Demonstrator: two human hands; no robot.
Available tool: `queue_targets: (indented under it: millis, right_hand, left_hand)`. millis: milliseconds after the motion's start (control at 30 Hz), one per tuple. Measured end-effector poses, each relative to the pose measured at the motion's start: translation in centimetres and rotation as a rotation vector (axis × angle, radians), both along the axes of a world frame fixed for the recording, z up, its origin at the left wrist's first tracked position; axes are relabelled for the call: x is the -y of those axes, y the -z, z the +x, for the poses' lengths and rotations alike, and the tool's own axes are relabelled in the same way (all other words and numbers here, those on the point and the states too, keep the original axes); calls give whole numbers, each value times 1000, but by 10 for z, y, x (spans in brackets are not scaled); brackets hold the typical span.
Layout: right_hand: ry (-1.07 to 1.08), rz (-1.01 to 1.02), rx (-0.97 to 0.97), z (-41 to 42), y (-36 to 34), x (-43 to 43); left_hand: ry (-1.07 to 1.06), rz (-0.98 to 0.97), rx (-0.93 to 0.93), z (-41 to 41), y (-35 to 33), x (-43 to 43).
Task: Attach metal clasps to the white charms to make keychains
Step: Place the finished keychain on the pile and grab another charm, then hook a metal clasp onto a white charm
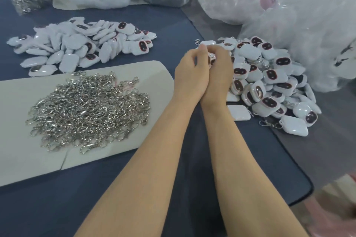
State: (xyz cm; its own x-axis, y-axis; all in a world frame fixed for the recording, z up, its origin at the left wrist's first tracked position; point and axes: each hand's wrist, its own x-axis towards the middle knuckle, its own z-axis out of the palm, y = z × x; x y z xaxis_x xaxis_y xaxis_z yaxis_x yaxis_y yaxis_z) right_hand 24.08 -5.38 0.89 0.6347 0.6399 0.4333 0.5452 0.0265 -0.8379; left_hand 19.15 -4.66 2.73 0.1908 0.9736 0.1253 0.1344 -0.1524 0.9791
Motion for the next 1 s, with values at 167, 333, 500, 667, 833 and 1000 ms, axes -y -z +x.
queue_targets:
  millis: [167, 333, 500, 667, 833, 1000]
  right_hand:
    - [-294, -122, -29, -52, -6, -35]
    - [-437, -355, 348, -108, 0, -81]
    - [-520, -577, 340, -143, 3, -114]
    - [-447, -631, 259, -151, 2, -121]
    - [-425, -391, -60, -150, 0, -114]
    - [-465, -240, -276, -136, -10, -90]
  left_hand:
    - [-212, -19, 66, -50, -8, -28]
    - [-424, -85, 107, -109, -7, -58]
    - [-517, -183, 182, -149, 1, -74]
    - [-521, -212, 213, -157, 10, -83]
    - [-513, -202, 183, -155, 14, -83]
    - [-358, -160, 249, -159, 11, -70]
